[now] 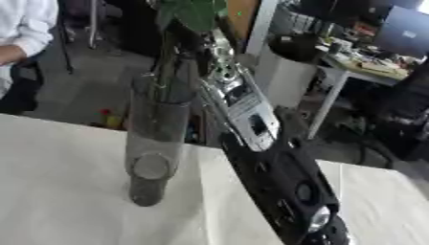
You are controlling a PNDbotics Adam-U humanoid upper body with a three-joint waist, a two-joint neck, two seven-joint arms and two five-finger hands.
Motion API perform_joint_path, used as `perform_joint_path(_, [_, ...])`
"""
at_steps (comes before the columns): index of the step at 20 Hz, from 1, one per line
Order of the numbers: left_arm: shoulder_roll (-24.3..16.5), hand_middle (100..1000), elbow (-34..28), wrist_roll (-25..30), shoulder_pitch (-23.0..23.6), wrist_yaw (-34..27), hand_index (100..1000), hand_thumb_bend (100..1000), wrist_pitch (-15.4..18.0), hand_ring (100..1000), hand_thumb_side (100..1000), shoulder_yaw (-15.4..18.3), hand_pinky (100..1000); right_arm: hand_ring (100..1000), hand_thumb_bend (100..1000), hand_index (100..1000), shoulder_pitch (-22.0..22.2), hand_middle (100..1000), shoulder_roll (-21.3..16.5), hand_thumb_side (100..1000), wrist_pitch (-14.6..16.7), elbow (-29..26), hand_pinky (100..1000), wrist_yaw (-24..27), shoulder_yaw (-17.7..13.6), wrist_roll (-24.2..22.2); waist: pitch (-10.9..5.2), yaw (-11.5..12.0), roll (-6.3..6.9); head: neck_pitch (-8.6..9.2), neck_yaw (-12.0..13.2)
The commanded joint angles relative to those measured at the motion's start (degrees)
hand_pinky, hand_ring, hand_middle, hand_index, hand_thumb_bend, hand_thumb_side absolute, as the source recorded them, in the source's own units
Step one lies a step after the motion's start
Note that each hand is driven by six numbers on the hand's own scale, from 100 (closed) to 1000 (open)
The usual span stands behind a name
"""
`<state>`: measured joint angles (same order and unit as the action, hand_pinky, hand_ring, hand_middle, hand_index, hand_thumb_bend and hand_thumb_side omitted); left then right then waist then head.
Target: Arrange flowers into the vase.
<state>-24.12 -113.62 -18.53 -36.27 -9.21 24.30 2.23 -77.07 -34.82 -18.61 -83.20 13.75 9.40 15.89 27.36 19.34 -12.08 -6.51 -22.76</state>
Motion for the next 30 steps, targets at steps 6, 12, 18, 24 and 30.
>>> perform_joint_path(6, [-0.7, 764, -1.0, -0.1, -0.3, -0.1, 879, 100, 0.0, 906, 1000, 0.5, 810, 715, 100, 785, -0.3, 619, -2.8, 533, -3.2, -1.8, 888, -5.4, -0.3, -6.1, -2.42, -0.6, 0.94, -0.39, 0.1])
perform_joint_path(12, [-0.7, 763, -1.0, -0.1, -0.4, -0.1, 879, 100, 0.0, 906, 1000, 0.5, 810, 764, 100, 819, 0.0, 674, -2.7, 591, -5.1, -2.1, 916, -7.8, -0.3, -10.0, -2.63, -0.6, 0.78, -0.33, 0.1])
perform_joint_path(18, [-0.7, 763, -1.0, -0.1, -0.5, -0.1, 879, 100, -0.1, 906, 1000, 0.5, 810, 815, 100, 847, 0.2, 721, -2.7, 709, -7.2, -2.0, 989, -6.8, -0.1, -12.5, -2.65, -0.6, 0.61, -0.38, 0.1])
perform_joint_path(24, [-0.7, 763, -1.0, -0.1, -0.6, -0.1, 879, 100, -0.2, 905, 1000, 0.4, 810, 856, 100, 900, 0.4, 777, -3.0, 849, -9.0, -2.3, 1000, -6.7, -0.1, -14.8, -2.69, -0.7, 0.52, -0.31, 0.2])
perform_joint_path(30, [-0.7, 762, -1.0, 0.0, -0.5, -0.3, 879, 100, -0.2, 908, 1000, 0.4, 810, 868, 100, 912, 0.7, 790, -3.6, 848, -10.8, -2.3, 1000, -9.1, -0.3, -17.9, -2.82, -0.9, 0.65, -0.21, 0.2])
